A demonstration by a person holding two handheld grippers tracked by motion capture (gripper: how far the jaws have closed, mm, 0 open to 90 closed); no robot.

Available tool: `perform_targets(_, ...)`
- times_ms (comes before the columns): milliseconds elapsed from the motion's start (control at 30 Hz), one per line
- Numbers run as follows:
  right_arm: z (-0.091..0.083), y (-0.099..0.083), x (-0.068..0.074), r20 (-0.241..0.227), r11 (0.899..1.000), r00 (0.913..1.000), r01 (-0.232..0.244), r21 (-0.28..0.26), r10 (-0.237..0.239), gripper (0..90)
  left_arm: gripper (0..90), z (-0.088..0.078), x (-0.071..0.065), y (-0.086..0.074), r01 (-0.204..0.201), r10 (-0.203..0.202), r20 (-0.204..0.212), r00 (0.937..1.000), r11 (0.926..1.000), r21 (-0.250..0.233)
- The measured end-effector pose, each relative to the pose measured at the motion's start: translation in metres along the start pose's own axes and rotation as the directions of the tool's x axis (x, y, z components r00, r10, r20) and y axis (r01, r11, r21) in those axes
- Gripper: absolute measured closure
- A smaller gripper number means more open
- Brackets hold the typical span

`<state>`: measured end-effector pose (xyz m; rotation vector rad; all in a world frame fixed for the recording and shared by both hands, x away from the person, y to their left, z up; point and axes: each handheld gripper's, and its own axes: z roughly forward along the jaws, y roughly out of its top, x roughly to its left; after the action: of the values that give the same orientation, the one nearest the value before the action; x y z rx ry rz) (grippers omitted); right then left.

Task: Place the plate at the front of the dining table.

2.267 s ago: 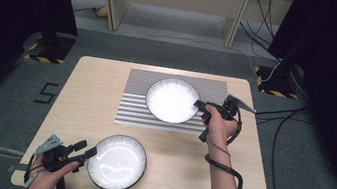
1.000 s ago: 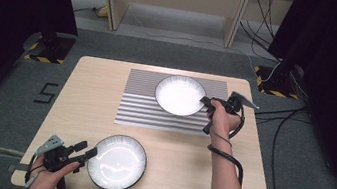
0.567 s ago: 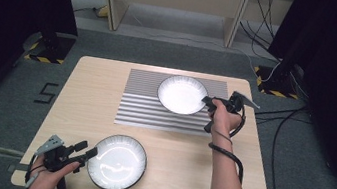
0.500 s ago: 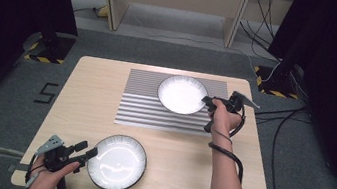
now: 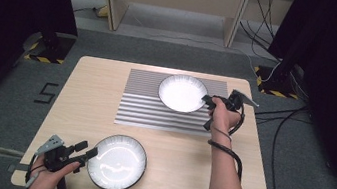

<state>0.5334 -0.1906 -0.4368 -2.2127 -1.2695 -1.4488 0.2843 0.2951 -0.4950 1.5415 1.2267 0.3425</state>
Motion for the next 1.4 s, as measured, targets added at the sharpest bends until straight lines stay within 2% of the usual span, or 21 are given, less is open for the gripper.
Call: perform_targets(1400,0.012,0.010,-0.003,0.015,1.000,0.9995,-0.026,-0.017,0.026,80.3,39.4,0.001,0.001,0.000,-0.002,0.002,0.001,1.0000,1.0000,0.003)
